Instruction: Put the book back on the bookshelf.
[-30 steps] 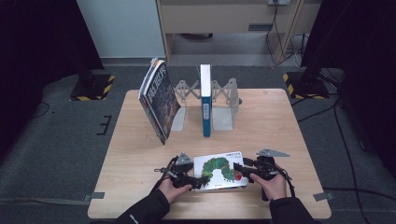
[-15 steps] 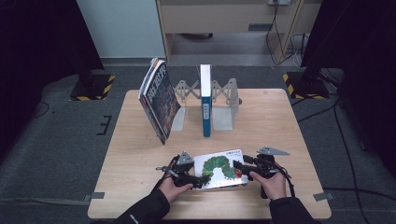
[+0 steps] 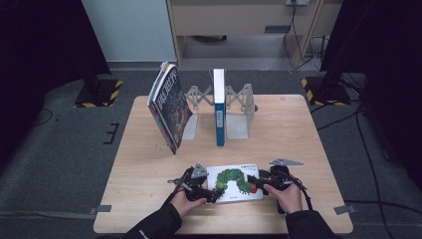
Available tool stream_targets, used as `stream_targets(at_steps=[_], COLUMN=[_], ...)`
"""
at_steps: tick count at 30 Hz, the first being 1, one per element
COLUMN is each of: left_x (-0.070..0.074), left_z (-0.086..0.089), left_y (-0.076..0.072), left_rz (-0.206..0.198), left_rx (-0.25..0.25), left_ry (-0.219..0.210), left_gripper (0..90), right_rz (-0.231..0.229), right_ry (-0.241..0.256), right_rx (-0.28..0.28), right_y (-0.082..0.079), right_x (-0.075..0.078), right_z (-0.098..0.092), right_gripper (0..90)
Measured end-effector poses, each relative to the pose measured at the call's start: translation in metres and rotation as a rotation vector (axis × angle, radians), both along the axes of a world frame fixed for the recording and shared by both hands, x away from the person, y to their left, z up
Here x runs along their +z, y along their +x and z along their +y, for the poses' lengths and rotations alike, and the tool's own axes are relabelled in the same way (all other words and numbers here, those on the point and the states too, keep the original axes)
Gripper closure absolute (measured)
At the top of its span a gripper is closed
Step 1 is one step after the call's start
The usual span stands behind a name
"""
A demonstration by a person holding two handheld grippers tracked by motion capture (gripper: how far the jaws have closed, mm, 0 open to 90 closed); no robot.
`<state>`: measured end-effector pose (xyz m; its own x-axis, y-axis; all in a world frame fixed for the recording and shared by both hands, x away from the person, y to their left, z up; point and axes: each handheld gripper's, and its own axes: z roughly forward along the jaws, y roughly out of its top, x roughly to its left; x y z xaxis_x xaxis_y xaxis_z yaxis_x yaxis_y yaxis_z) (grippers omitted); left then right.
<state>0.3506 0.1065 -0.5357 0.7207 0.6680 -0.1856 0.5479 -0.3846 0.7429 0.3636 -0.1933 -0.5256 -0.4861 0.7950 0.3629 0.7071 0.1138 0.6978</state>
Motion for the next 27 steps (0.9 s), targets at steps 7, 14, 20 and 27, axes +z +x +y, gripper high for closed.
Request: stream_targets(at_steps=[7,14,20,27], left_x=[0.0,0.0,0.0,-0.001], left_z=[0.0,0.0,0.001,0.002], left_y=[0.0,0.0,0.001,0.001], left_rz=[0.001,0.007,0.019,0.036], left_rx=[0.002,0.0,0.002,0.0], left_ry=[0.001,-0.008,-0.027,-0.048], left_gripper=[6.2,5.3,4.0,0.8], right_rz=[0.02,0.007,-0.019,-0.049], right_ry=[0.009,0.03,0.073,0.126], right_rx=[0.013,0.008,0.002,-0.008], right_y=[0.0,-0.002,-0.004,-0.004], right_x=[-0.002,0.003,0.009,0.015], right_z=[0.002,0.001,-0.002,-0.003], right_gripper=[34.3,34.2,34.5,35.4])
